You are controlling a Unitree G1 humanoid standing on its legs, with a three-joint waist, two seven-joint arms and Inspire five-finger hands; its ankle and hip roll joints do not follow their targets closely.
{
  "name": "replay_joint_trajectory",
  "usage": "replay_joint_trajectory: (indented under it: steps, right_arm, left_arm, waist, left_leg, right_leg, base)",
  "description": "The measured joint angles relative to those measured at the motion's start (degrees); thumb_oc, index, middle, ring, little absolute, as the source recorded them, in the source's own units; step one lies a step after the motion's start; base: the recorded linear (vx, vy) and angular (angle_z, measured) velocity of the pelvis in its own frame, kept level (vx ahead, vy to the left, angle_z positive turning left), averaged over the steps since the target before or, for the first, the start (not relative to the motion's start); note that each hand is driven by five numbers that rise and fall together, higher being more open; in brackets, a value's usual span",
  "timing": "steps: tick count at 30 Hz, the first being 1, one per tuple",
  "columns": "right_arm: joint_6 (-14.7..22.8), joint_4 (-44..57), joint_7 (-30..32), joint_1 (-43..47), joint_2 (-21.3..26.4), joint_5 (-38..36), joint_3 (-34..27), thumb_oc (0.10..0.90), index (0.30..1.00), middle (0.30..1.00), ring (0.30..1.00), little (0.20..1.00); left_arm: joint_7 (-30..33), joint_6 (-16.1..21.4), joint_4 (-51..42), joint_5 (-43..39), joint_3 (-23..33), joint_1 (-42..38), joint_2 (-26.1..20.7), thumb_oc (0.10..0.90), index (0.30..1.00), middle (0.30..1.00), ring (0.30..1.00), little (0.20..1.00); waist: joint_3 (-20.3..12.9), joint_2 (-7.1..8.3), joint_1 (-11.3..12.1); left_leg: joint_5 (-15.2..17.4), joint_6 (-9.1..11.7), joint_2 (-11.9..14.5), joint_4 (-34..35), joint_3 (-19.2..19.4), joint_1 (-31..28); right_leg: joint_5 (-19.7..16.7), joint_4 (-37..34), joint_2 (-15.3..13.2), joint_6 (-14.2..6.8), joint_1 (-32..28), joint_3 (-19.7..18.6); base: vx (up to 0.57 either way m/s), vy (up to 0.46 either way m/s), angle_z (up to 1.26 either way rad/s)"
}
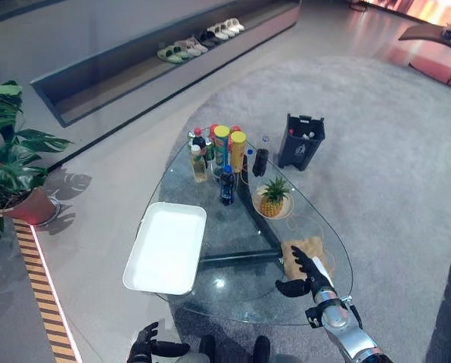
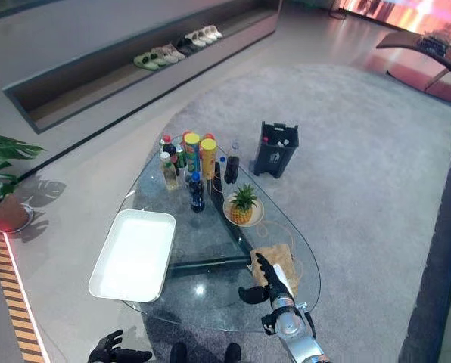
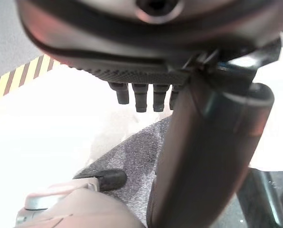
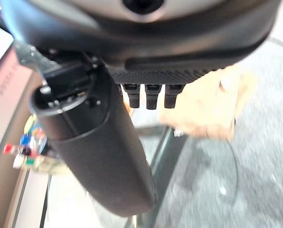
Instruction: Wipe the table with a cloth and put it in the basket.
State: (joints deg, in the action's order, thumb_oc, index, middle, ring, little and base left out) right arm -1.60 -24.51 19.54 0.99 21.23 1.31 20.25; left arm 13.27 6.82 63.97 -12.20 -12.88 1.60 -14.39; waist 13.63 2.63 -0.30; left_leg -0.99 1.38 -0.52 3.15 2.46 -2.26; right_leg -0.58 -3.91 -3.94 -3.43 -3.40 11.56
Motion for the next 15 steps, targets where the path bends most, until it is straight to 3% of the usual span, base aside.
replay_joint_trajectory:
  steps: [9,15]
  right_arm:
    - [0.36,1.03,14.34,9.39,3.92,4.21,-1.57,0.8,0.9,0.9,0.9,0.9]
    - [-2.07,0.78,18.23,14.64,3.81,5.16,-1.65,0.8,0.9,0.9,0.9,0.9]
  left_arm:
    - [1.3,1.67,-2.22,-1.51,-3.76,-9.44,-0.74,0.8,0.9,0.9,0.9,0.9]
    - [1.75,3.47,-4.39,-2.85,-4.77,-11.59,-0.76,0.8,0.9,0.9,0.9,0.9]
  waist:
    - [12.07,-1.76,-0.2]
    - [15.41,-1.8,0.07]
  left_leg:
    - [0.41,0.14,0.05,-9.74,1.97,10.94]
    - [0.51,0.01,-0.1,-12.83,2.34,15.93]
  right_leg:
    - [0.39,8.19,-0.85,0.26,10.19,-0.56]
    - [1.83,14.94,-1.76,0.68,16.99,-0.89]
  base:
    - [-0.1,0.041,0.02]
    - [-0.04,0.056,0.01]
